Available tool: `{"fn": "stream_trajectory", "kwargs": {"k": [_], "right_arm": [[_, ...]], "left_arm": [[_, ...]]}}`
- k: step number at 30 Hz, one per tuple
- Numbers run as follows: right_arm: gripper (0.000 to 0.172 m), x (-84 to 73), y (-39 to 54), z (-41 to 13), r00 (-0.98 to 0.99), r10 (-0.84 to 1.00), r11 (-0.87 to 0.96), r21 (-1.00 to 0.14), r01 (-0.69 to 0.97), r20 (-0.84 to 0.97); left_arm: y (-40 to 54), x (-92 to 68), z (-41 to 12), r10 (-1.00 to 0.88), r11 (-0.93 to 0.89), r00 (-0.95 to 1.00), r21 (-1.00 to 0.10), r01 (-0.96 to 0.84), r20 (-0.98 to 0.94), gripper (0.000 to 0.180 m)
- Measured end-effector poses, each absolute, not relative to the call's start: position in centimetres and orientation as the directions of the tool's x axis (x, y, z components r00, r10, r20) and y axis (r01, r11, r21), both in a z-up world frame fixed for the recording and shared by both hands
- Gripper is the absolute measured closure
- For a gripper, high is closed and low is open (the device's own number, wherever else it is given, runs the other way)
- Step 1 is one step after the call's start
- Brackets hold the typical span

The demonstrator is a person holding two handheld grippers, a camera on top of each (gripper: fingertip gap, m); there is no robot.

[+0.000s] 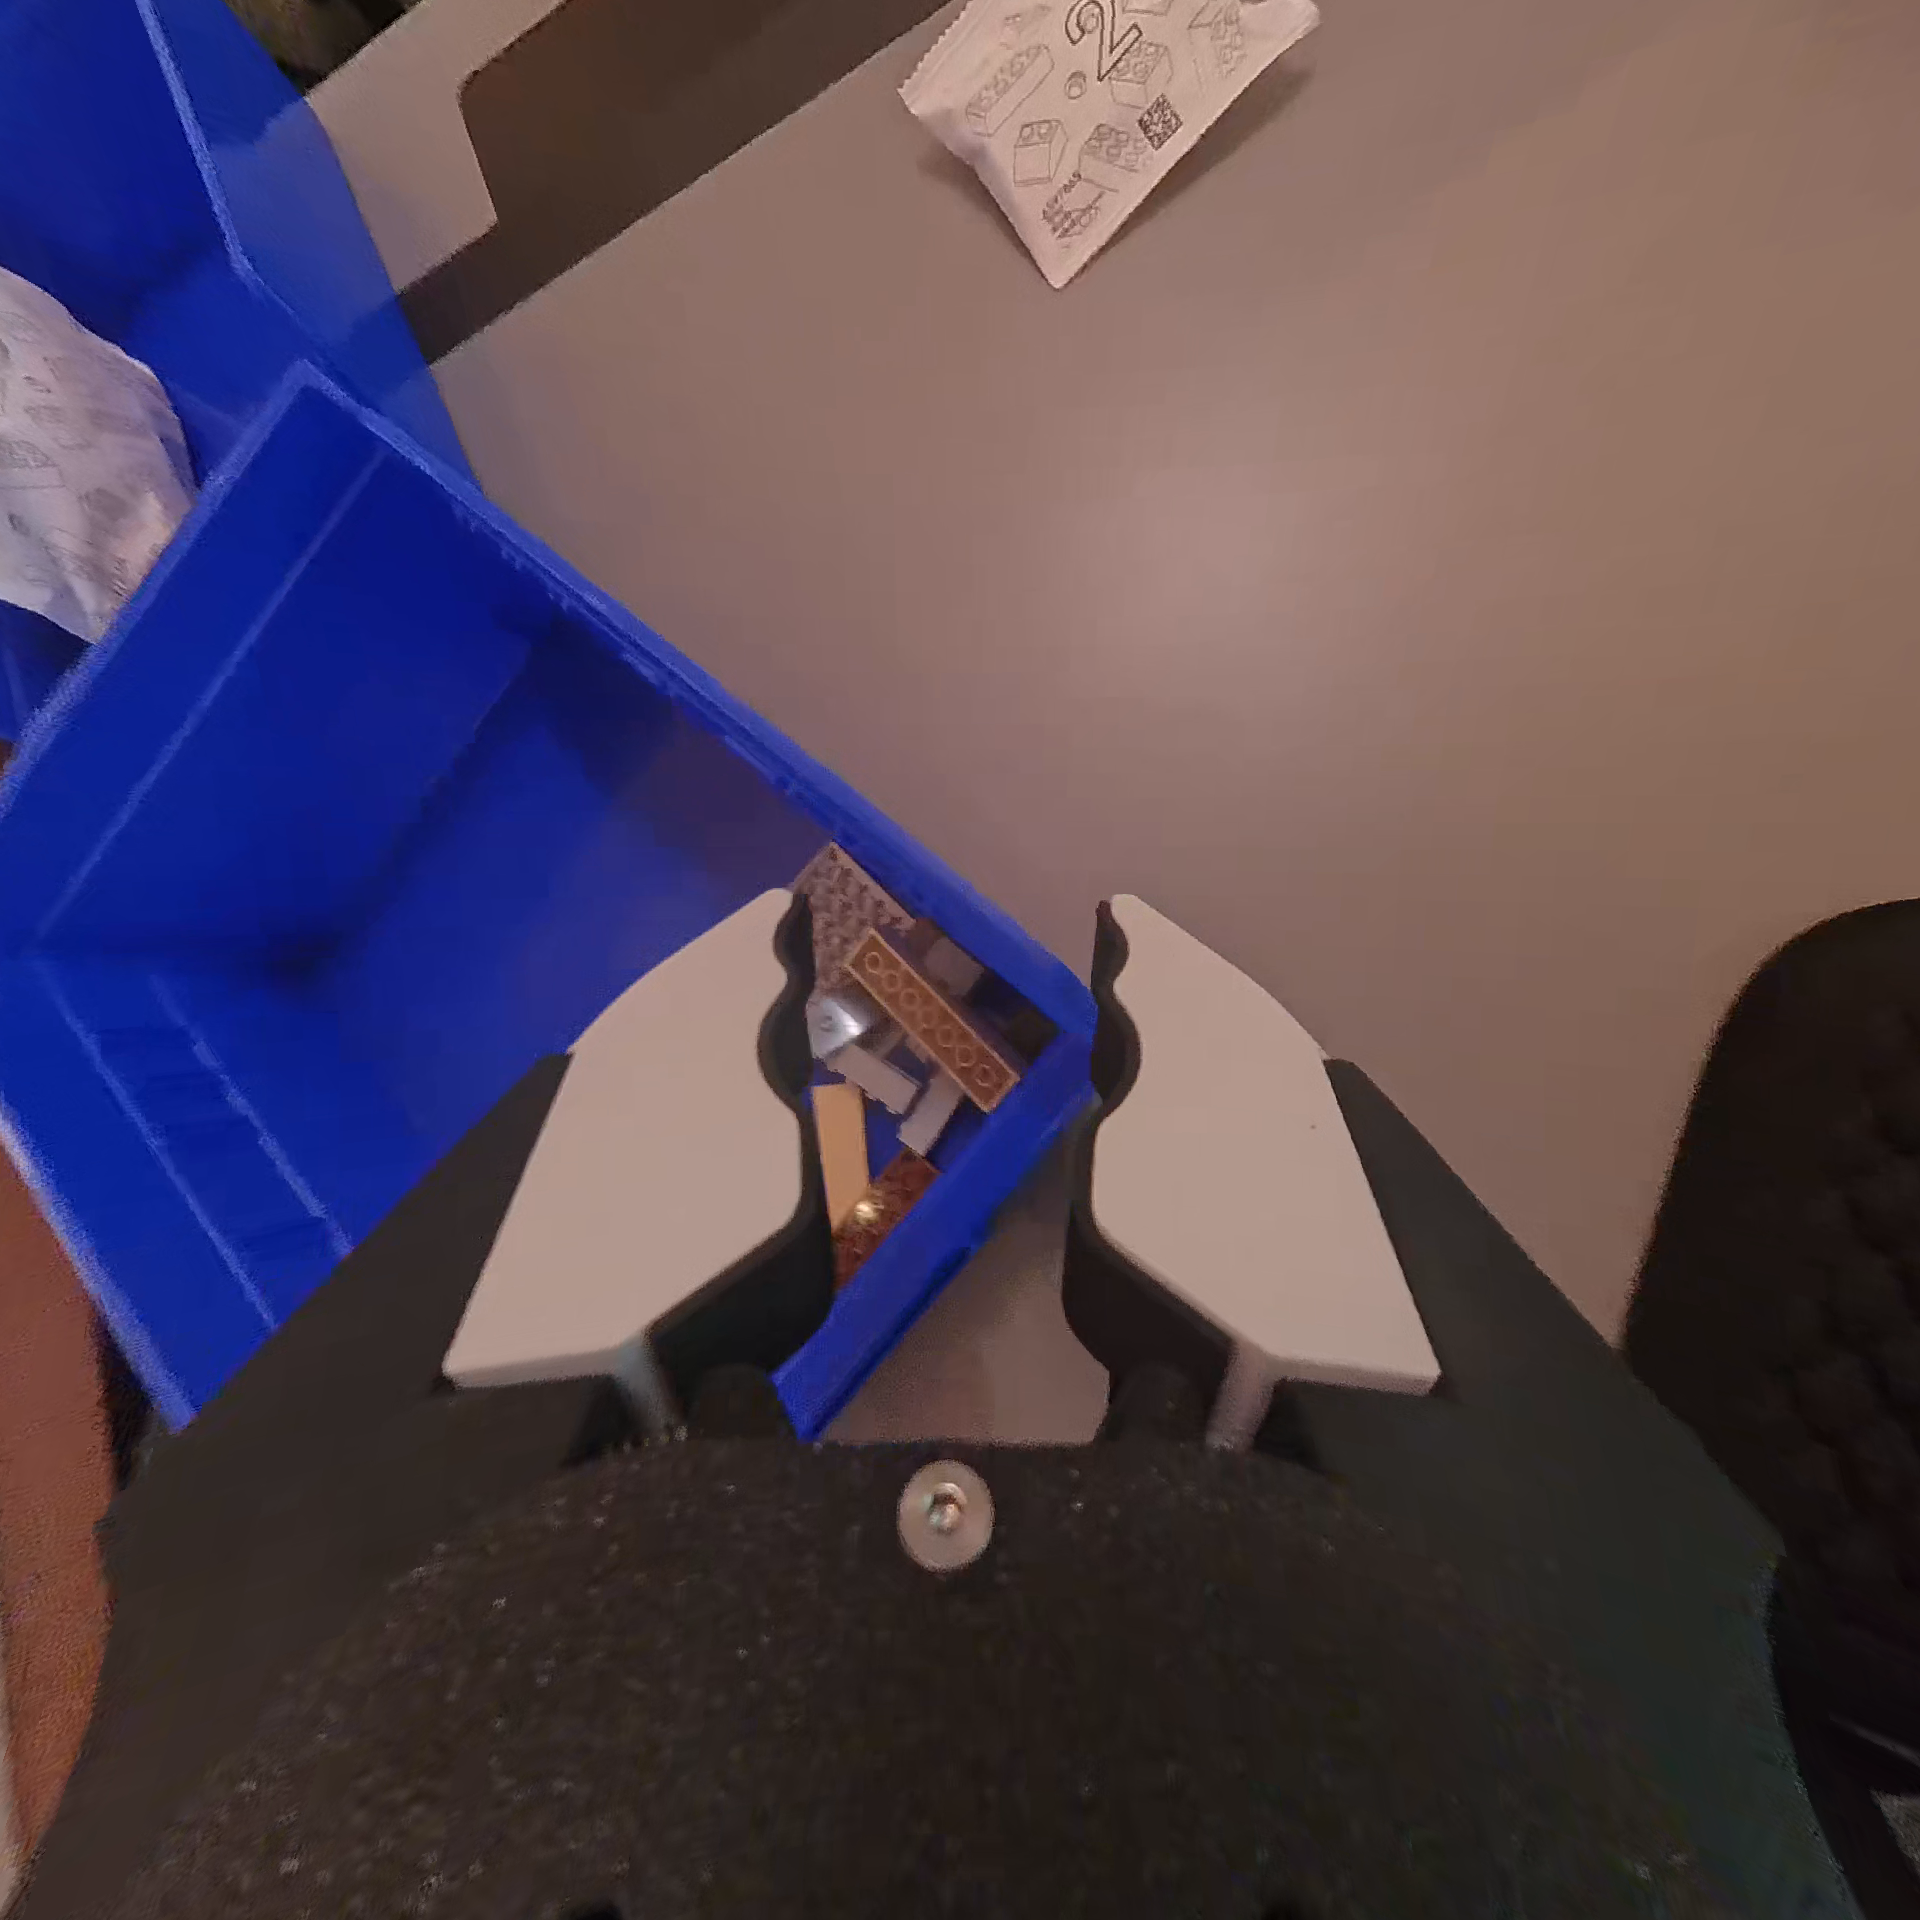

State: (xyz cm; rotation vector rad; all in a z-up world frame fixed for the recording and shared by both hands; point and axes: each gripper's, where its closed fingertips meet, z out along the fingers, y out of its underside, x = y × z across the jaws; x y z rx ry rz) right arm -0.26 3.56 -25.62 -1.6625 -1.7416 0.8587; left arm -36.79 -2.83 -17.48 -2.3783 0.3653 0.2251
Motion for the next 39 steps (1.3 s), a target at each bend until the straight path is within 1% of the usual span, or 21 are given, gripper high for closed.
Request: {"fn": "stream_trajectory", "kwargs": {"k": [3,6,8,12,16,26,27,29,31,33,36,38,39], "right_arm": [[0.165,-0.3,3.6,-25.7,-0.06,0.998,0.017,-0.777,0.63,-0.027],[0.165,-0.4,3.5,-25.8,-0.067,0.997,0.023,-0.772,0.636,-0.026],[0.165,-0.4,3.3,-26.1,-0.072,0.997,0.027,-0.767,0.641,-0.025],[0.165,-0.5,3.3,-26.1,-0.075,0.997,0.031,-0.764,0.645,-0.022],[0.165,-0.5,3.2,-26.0,-0.072,0.997,0.03,-0.765,0.644,-0.021],[0.165,-0.4,3.2,-25.8,-0.067,0.998,0.03,-0.77,0.638,-0.016],[0.165,-0.4,3.3,-25.8,-0.066,0.998,0.029,-0.771,0.636,-0.016],[0.165,-0.3,3.3,-25.6,-0.065,0.998,0.028,-0.775,0.631,-0.017],[0.165,-0.4,3.2,-25.4,-0.066,0.998,0.026,-0.783,0.621,-0.019],[0.165,-0.6,2.9,-24.9,-0.077,0.996,0.018,-0.8,0.6,-0.035],[0.165,-1.4,1.8,-23.7,-0.117,0.99,-0.001,-0.837,0.547,-0.077],[0.165,-2.0,0.5,-22.7,-0.159,0.98,-0.022,-0.865,0.502,-0.117],[0.165,-2.3,-0.3,-22.1,-0.19,0.971,-0.035,-0.878,0.476,-0.143]], "left_arm": [[-4.0,-35.4,-19.7,-0.189,-0.745,0.968,-0.619,-0.249,-0.163,0.137],[-3.9,-35.8,-22.4,-0.145,-0.771,0.963,-0.585,-0.253,-0.227,0.158],[-3.2,-35.5,-22.6,-0.127,-0.746,0.947,-0.6,-0.288,-0.295,0.161],[-1.5,-33.7,-22.6,-0.155,-0.725,0.909,-0.58,-0.37,-0.386,0.16],[0.6,-30.5,-22.5,-0.205,-0.702,0.892,-0.575,-0.422,-0.404,0.159],[4.1,-25.5,-22.5,-0.239,-0.671,0.888,-0.594,-0.444,-0.393,0.159],[4.0,-25.5,-22.4,-0.233,-0.67,0.888,-0.596,-0.443,-0.397,0.157],[3.4,-25.5,-21.6,-0.216,-0.665,0.882,-0.598,-0.447,-0.419,0.147],[2.6,-25.1,-19.7,-0.18,-0.616,0.863,-0.629,-0.473,-0.472,0.144],[2.0,-23.1,-17.7,-0.202,-0.525,0.83,-0.658,-0.54,-0.52,0.145],[1.2,-16.3,-16.4,-0.378,-0.278,0.739,-0.694,-0.665,-0.557,0.143],[0.0,-10.7,-16.5,-0.54,-0.118,0.689,-0.767,-0.631,-0.484,0.144],[-0.6,-8.5,-16.9,-0.601,-0.072,0.655,-0.785,-0.615,-0.458,0.144]]}}
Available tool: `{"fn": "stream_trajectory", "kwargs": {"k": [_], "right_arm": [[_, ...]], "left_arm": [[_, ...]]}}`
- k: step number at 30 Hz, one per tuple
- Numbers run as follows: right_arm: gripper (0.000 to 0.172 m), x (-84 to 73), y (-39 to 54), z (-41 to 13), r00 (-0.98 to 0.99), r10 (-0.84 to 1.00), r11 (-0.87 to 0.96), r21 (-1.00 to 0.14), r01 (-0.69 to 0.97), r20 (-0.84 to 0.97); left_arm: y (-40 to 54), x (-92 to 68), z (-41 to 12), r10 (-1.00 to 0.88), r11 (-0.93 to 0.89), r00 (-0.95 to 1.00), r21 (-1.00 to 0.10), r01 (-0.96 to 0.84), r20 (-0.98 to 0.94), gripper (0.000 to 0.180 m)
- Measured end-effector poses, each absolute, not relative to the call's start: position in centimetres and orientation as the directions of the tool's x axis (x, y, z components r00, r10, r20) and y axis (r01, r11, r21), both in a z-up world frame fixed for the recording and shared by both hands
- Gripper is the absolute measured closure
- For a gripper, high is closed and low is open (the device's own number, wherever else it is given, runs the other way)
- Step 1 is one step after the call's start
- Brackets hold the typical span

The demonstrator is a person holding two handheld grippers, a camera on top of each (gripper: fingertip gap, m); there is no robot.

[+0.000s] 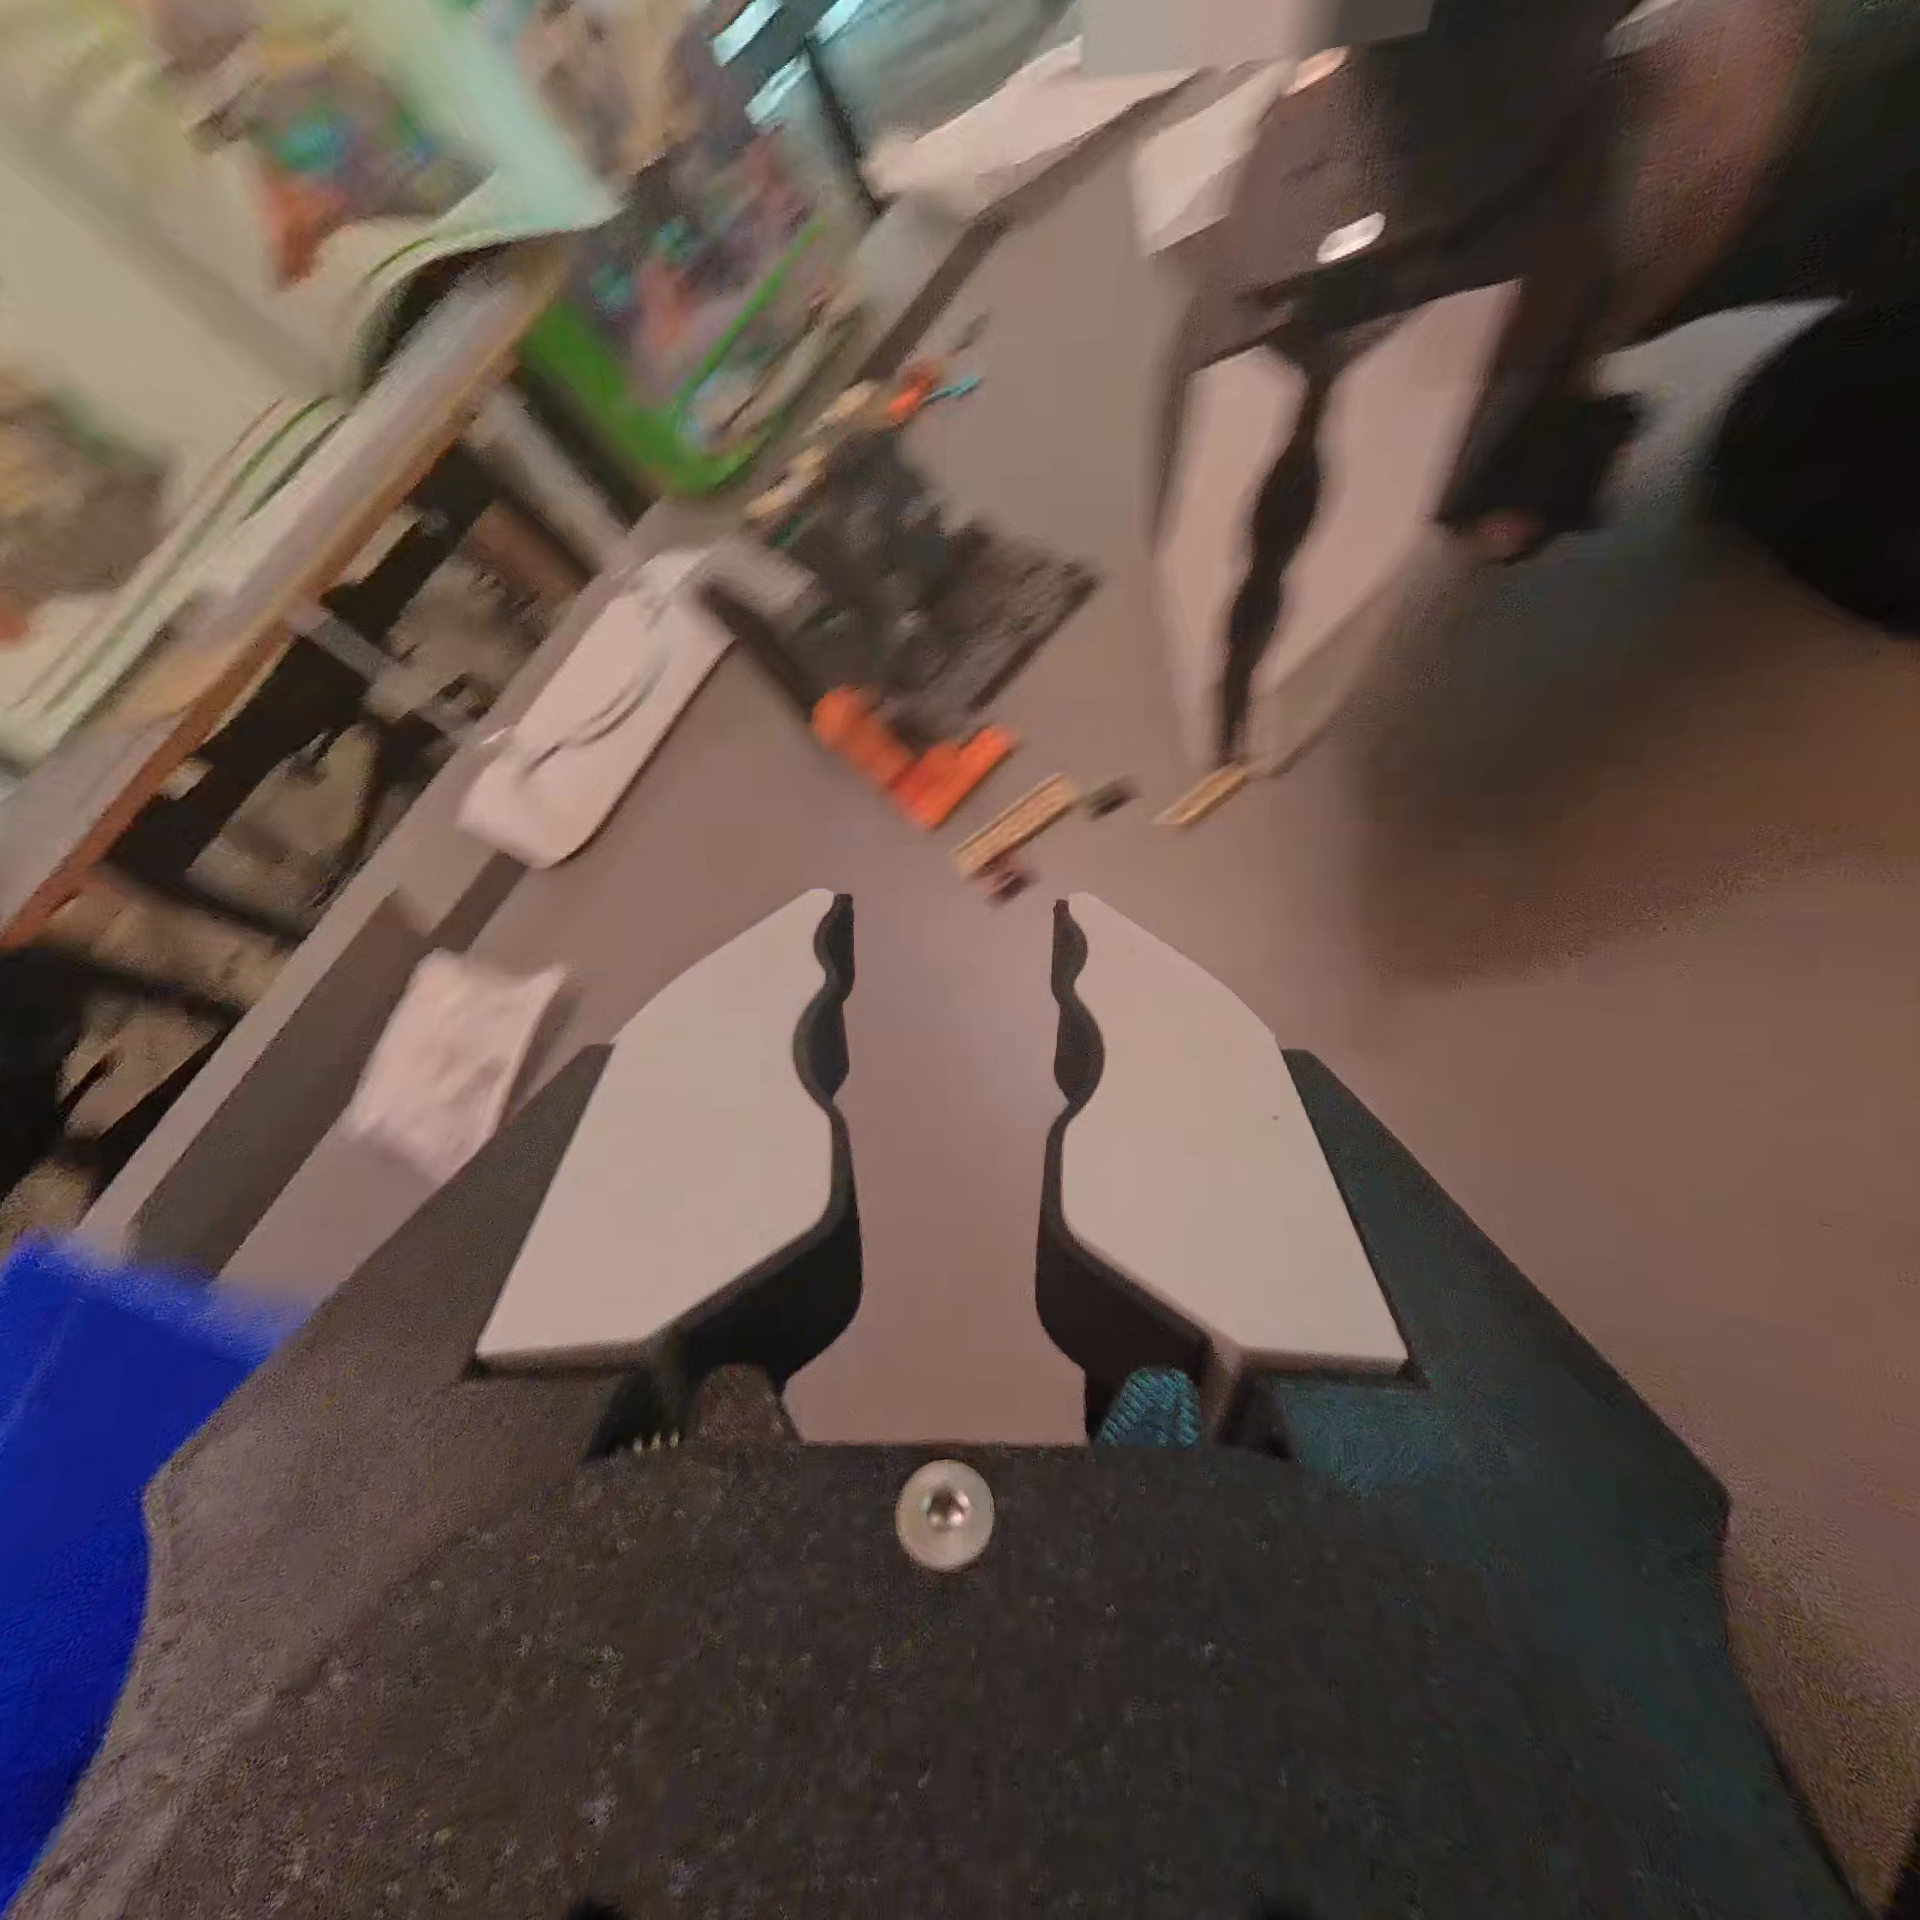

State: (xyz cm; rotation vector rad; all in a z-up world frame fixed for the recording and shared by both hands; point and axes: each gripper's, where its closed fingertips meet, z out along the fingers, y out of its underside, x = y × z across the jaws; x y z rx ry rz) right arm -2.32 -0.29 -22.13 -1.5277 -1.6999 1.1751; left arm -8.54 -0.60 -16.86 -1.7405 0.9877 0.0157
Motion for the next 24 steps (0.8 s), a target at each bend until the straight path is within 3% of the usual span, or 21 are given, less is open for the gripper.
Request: {"fn": "stream_trajectory", "kwargs": {"k": [5,8,11,18,24], "right_arm": [[0.165,-3.2,-2.7,-21.2,-0.282,0.944,-0.034,-0.9,0.434,-0.172],[0.164,-3.3,-3.3,-21.4,-0.301,0.938,-0.025,-0.898,0.44,-0.173],[0.165,-3.3,-3.5,-21.3,-0.314,0.931,-0.036,-0.903,0.427,-0.186],[0.165,-3.1,-1.9,-20.9,-0.257,0.948,-0.074,-0.914,0.399,-0.189],[0.162,-3.4,-0.3,-23.1,-0.167,0.977,-0.04,-0.878,0.478,-0.135]], "left_arm": [[-2.2,-3.8,-20.2,-0.728,0.063,0.43,-0.677,-0.733,-0.533,0.142],[-2.9,-2.8,-21.2,-0.751,0.124,0.342,-0.629,-0.768,-0.565,0.173],[-3.3,-2.8,-21.6,-0.747,0.156,0.293,-0.585,-0.796,-0.597,0.179],[-2.5,-8.4,-19.3,-0.663,0.058,0.384,-0.555,-0.83,-0.643,0.179],[0.0,-21.1,-14.7,-0.408,-0.211,0.604,-0.573,-0.792,-0.684,0.179]]}}
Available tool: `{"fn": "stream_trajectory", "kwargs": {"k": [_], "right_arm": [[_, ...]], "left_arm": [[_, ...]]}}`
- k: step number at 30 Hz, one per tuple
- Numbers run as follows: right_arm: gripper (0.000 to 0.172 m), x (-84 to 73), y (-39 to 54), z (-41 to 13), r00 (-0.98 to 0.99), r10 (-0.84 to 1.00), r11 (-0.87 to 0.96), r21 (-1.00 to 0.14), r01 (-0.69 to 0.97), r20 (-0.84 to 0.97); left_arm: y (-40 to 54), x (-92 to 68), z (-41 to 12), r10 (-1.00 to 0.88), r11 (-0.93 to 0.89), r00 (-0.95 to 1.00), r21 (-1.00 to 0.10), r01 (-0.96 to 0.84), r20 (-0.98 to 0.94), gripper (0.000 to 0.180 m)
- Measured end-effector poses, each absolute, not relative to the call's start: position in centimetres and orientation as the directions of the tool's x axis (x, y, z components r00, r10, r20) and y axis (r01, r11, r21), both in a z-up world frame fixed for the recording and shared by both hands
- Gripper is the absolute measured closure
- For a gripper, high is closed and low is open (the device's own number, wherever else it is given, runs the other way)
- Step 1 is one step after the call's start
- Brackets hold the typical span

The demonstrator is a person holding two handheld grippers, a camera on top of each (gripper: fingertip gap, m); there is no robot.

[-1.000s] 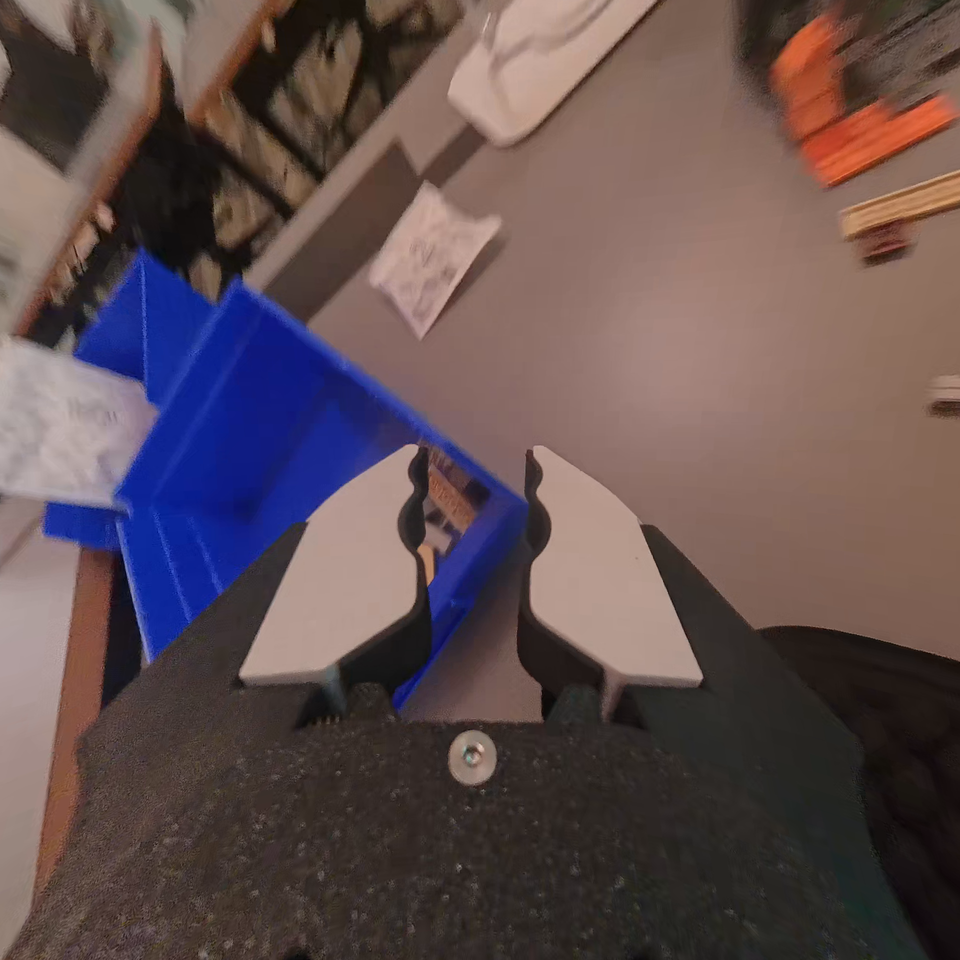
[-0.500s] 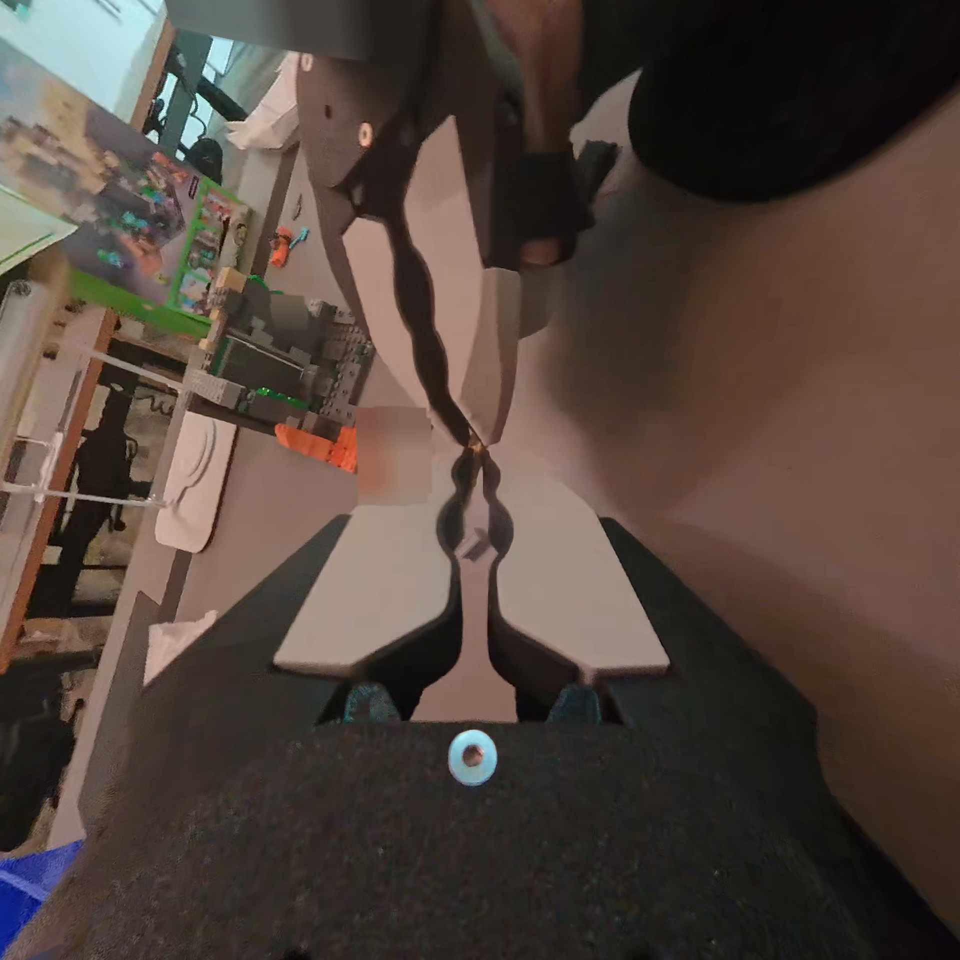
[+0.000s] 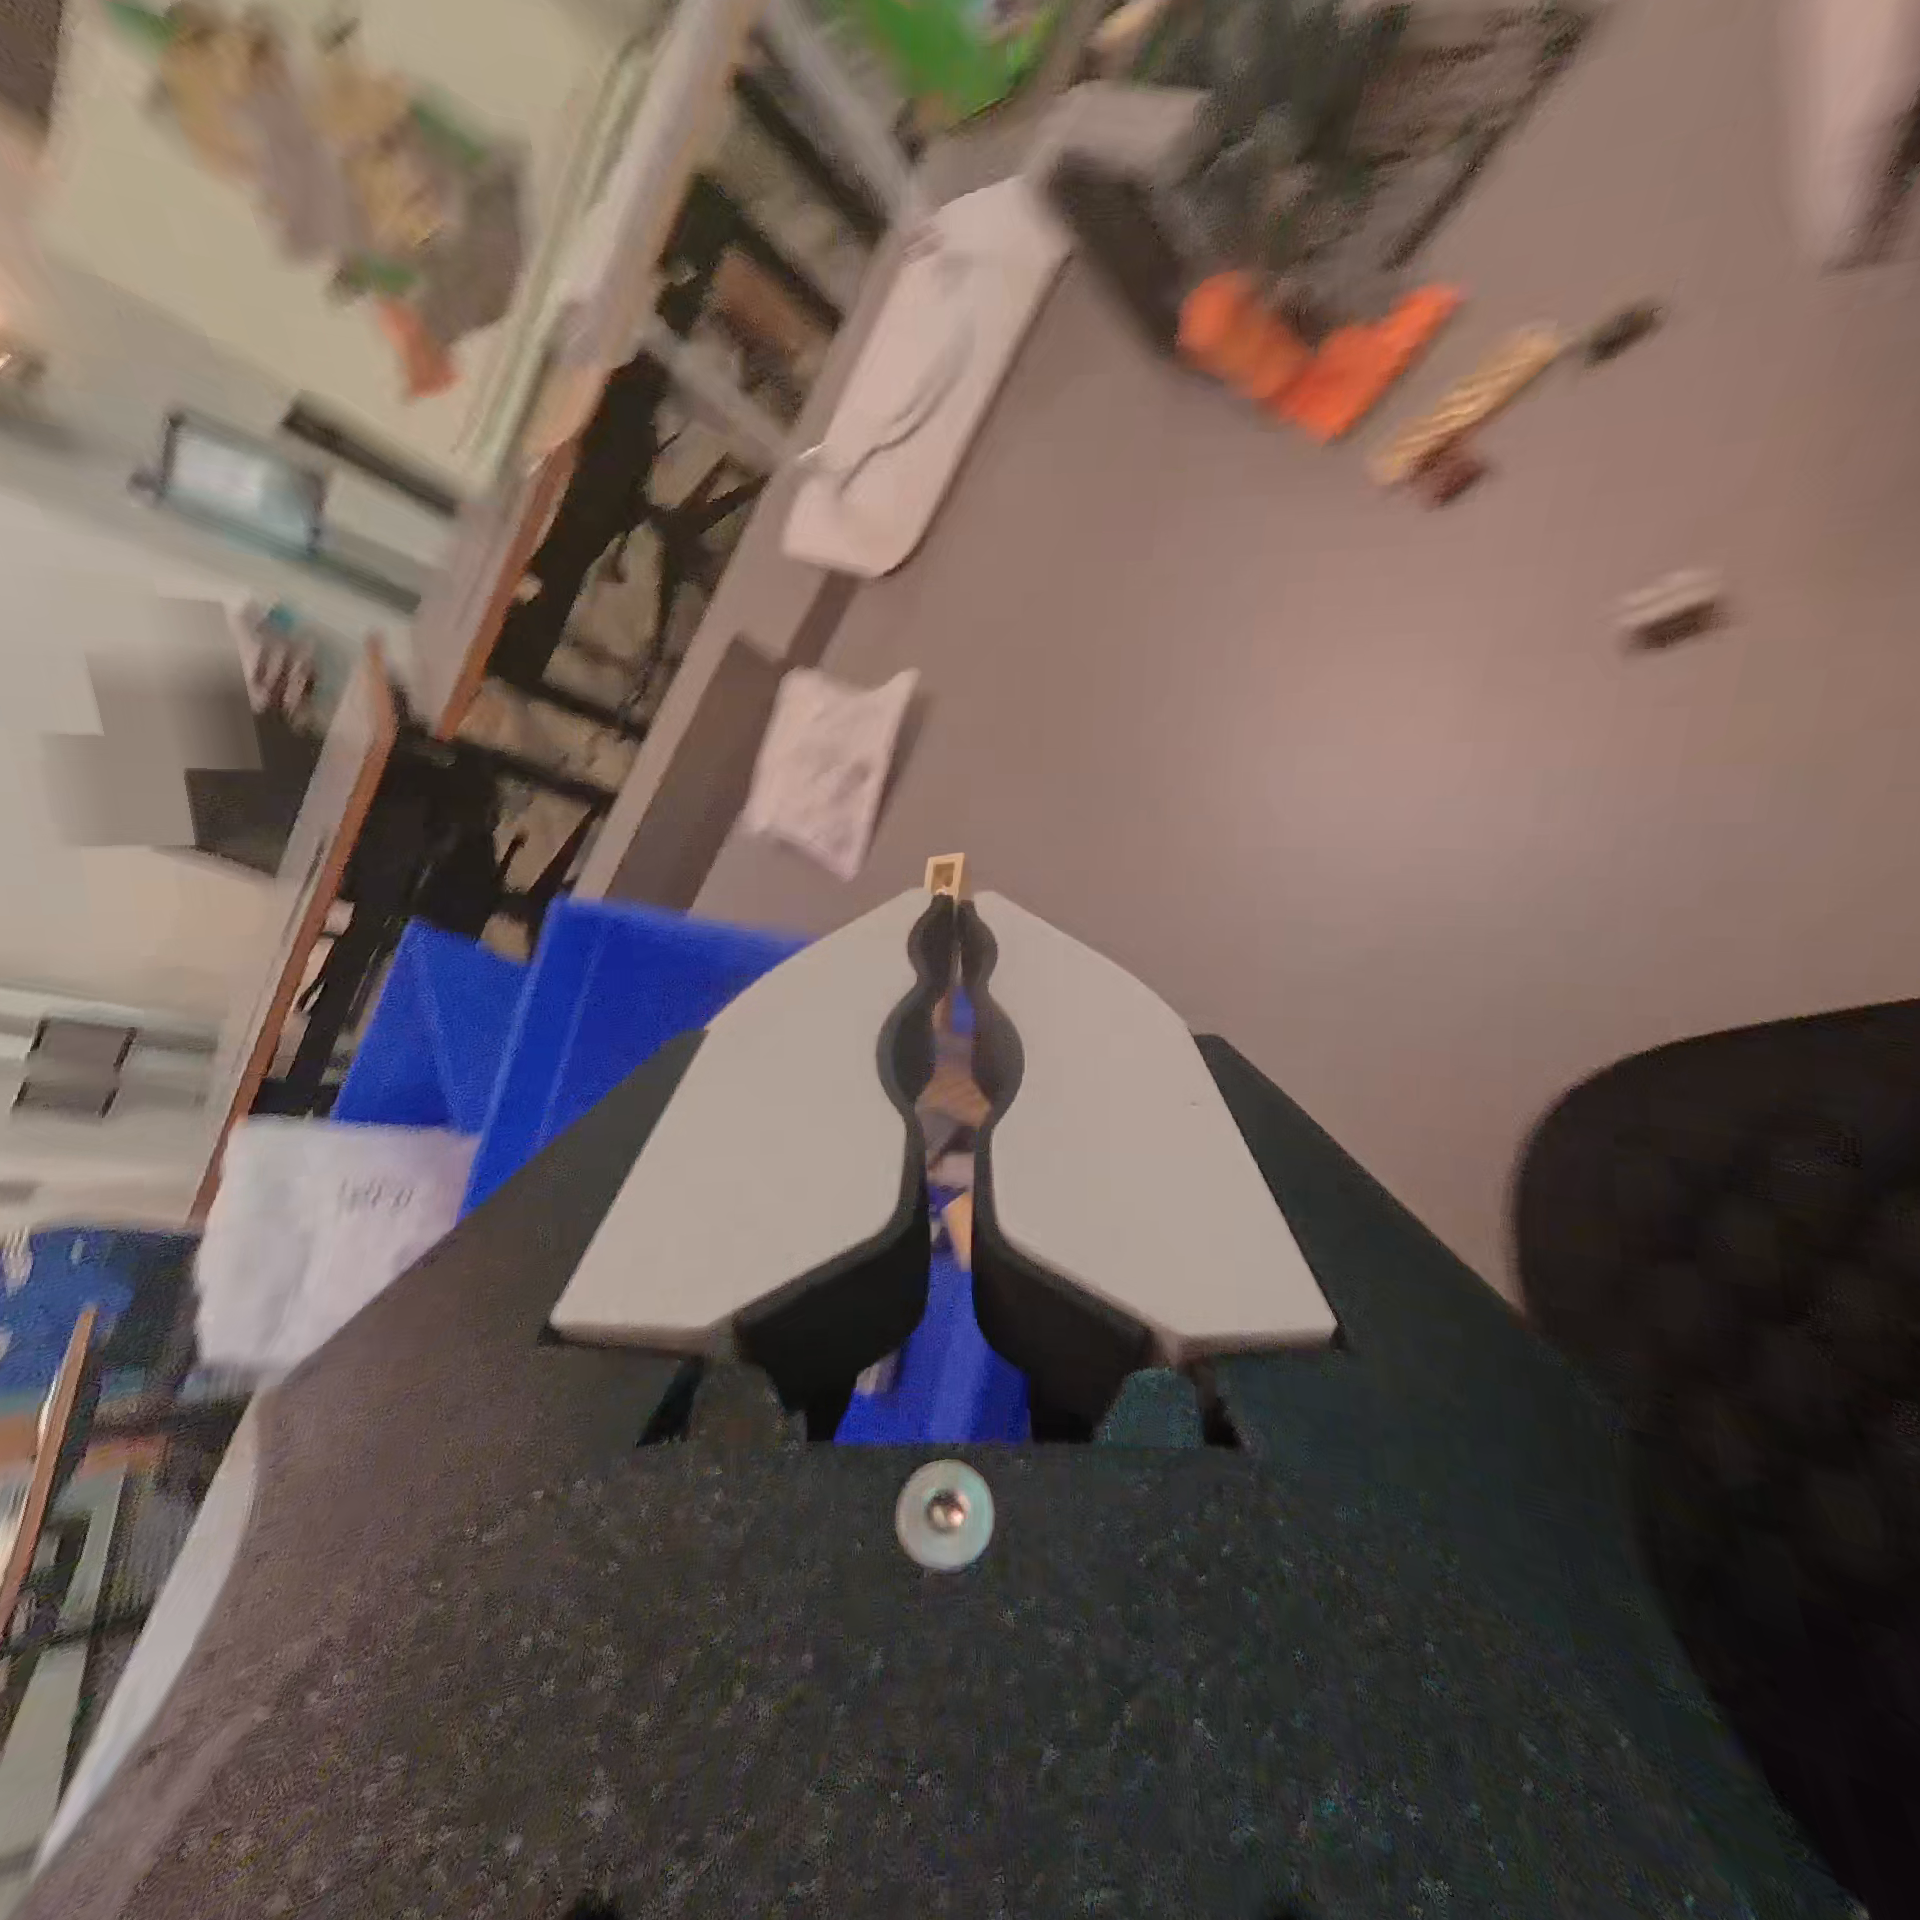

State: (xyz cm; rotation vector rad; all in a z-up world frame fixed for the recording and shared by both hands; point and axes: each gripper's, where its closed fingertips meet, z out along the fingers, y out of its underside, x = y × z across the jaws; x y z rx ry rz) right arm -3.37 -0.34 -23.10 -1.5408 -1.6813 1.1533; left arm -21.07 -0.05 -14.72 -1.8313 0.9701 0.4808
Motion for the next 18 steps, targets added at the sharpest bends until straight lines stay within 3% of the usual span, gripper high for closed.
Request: {"fn": "stream_trajectory", "kwargs": {"k": [6,8,18], "right_arm": [[0.158,-4.2,0.4,-25.1,-0.111,0.991,-0.001,-0.836,0.548,-0.073],[0.157,-4.5,0.7,-25.7,-0.088,0.995,0.016,-0.82,0.572,-0.042],[0.149,-7.1,0.6,-27.7,-0.013,0.999,0.042,-0.697,0.716,0.047]], "left_arm": [[1.1,-29.2,-16.1,-0.271,-0.419,0.766,-0.645,-0.639,-0.583,0.177],[1.3,-30.4,-17.3,-0.244,-0.479,0.801,-0.65,-0.589,-0.546,0.16],[1.2,-29.7,-19.2,-0.242,-0.489,0.845,-0.692,-0.531,-0.478,0.139]]}}
